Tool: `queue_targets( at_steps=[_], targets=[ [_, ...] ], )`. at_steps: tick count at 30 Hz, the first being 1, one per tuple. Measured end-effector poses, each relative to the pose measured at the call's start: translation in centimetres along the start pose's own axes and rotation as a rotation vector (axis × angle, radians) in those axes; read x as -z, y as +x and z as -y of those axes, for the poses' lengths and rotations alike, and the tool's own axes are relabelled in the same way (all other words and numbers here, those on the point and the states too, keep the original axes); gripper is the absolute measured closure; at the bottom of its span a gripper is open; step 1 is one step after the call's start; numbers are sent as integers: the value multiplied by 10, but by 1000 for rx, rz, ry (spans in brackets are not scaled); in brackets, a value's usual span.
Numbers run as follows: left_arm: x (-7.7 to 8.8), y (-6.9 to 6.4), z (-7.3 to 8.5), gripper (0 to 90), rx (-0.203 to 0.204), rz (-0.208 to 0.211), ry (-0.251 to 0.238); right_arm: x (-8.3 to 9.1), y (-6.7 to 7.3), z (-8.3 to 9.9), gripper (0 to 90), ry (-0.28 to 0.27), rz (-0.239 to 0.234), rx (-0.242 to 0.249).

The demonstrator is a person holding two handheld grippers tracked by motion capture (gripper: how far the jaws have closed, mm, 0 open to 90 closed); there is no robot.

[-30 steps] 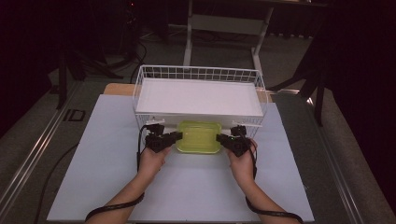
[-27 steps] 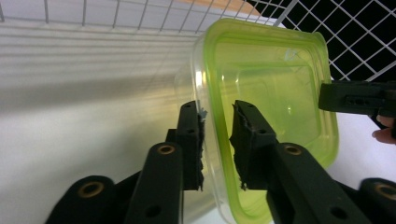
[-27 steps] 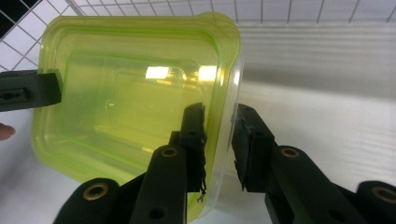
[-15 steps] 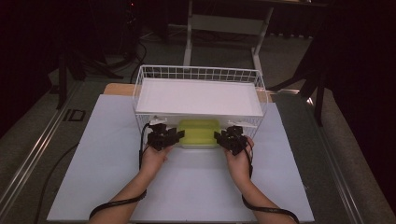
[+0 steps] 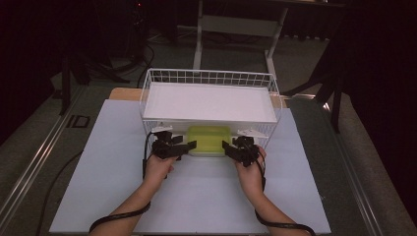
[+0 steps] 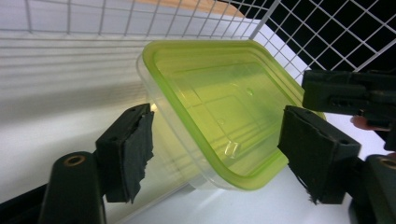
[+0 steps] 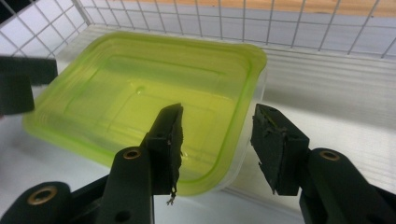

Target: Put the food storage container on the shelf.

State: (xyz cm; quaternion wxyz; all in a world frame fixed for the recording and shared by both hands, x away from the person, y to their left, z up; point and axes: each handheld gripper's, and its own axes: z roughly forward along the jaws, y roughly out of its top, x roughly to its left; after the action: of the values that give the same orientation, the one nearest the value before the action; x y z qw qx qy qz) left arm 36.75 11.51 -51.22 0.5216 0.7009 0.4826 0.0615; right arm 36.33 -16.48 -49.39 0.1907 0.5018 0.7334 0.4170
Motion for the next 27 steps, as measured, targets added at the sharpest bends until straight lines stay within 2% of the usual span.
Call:
queue_targets(
  at_steps=[3, 5, 8, 9, 13, 15, 17, 18, 19, 21, 23, 27],
  targets=[
    [4, -2, 1, 184, -26, -11, 7, 4, 5, 1, 513, -15, 14, 42],
    [7, -4, 3, 164, -34, -17, 16, 7, 7, 1, 516, -27, 19, 71],
    [14, -10, 6, 150, -48, -3, 13, 12, 11, 1, 525, -27, 5, 68],
    [17, -11, 7, 147, -67, -4, 12, 15, 12, 1, 530, -26, -4, 68],
    [27, -19, 11, 75, -107, -1, 24, 21, 15, 5, 576, 4, -81, 12],
    [32, -22, 14, 58, -114, -1, 30, 23, 20, 8, 586, 4, -83, 45],
    [35, -24, 16, 23, -117, -2, 40, 24, 23, 9, 613, 7, -84, 54],
    [40, -26, 20, 23, -122, 15, 51, 25, 27, 12, 721, 21, -100, 44],
    [43, -28, 22, 23, -125, 21, 51, 25, 27, 13, 763, 32, -110, 37],
    [49, -29, 27, 23, -125, 27, 48, 24, 31, 16, 888, 48, -105, 59],
    [54, -30, 33, 23, -122, 29, 39, 23, 35, 20, 900, 59, -107, 82],
    [57, -31, 43, 23, -137, 31, 64, 16, 43, 26, 900, 96, -119, 117]
  ],
)
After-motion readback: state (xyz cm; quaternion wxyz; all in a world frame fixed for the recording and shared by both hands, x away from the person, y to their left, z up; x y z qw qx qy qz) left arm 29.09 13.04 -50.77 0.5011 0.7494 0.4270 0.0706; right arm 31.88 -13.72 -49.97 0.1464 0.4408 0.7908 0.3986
